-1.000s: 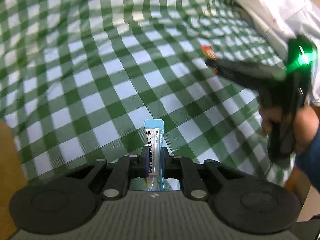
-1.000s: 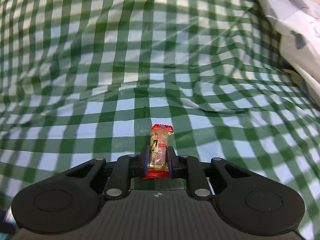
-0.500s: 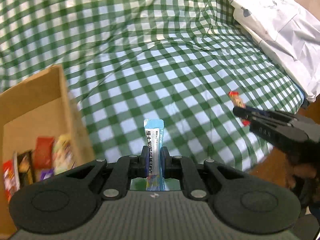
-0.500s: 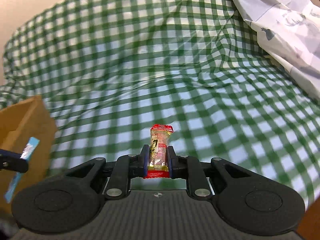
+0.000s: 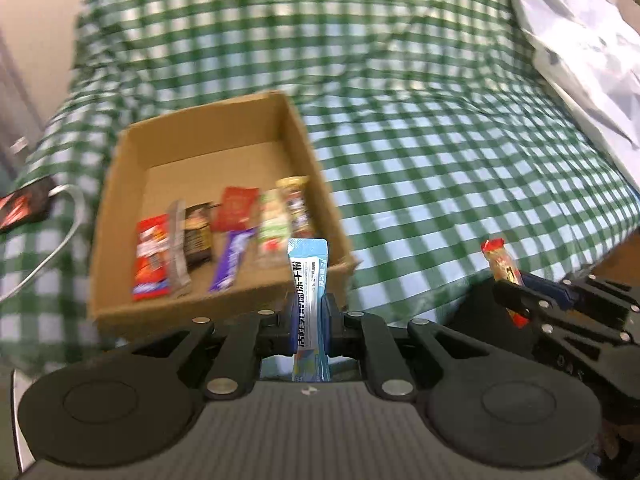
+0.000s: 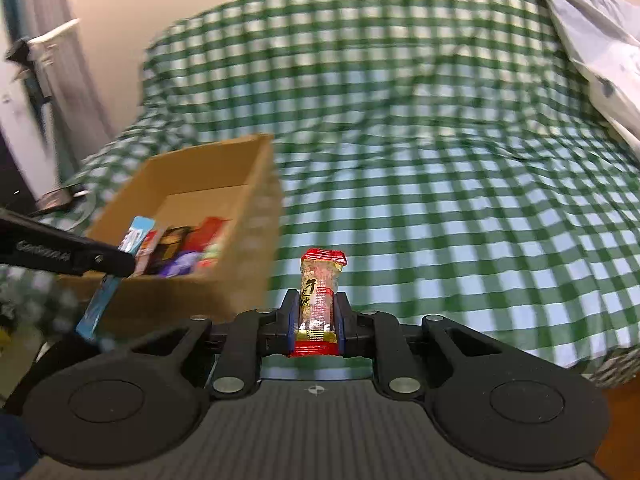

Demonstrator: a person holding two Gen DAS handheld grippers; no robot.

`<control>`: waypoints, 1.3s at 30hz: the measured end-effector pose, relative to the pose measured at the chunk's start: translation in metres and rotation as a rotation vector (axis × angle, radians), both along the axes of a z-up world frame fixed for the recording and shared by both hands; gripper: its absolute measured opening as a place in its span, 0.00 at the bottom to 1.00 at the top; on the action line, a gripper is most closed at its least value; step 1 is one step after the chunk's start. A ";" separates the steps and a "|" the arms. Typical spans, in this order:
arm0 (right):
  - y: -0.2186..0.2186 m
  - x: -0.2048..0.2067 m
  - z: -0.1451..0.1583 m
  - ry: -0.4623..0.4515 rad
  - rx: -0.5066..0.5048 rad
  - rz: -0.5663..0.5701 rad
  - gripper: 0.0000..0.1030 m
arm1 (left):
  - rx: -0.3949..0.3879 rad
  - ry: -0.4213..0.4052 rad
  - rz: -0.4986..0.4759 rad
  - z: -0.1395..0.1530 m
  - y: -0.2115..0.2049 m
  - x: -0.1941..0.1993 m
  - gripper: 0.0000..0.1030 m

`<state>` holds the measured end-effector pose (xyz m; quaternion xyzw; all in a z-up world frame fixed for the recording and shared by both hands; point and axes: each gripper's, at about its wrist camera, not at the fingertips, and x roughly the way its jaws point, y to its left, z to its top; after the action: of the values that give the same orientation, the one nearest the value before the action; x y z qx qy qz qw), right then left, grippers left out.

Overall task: Organize snacks
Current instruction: 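Carry the light-blue stick and red candy over the box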

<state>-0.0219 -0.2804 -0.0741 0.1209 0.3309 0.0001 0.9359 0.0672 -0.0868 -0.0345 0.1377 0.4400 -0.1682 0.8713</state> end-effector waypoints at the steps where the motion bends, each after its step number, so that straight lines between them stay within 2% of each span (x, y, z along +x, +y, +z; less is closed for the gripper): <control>1: 0.009 -0.004 0.003 -0.008 -0.006 0.017 0.18 | -0.002 -0.007 0.014 0.002 0.009 -0.006 0.12; 8: 0.051 -0.023 0.018 -0.043 -0.063 0.092 0.18 | -0.032 -0.026 0.088 0.009 0.054 -0.035 0.12; 14: 0.066 -0.032 0.024 -0.056 -0.113 0.116 0.18 | -0.065 -0.027 0.105 0.010 0.072 -0.041 0.12; 25: 0.076 -0.037 0.025 -0.042 -0.163 0.123 0.18 | -0.097 -0.022 0.111 0.007 0.080 -0.043 0.12; 39: 0.077 -0.028 0.019 0.000 -0.164 0.140 0.18 | -0.097 0.004 0.123 0.000 0.080 -0.036 0.12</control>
<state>-0.0500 -0.2036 -0.0553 0.0204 0.3375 0.0384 0.9403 0.0314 -0.0069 -0.0342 0.0679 0.4407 -0.1359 0.8847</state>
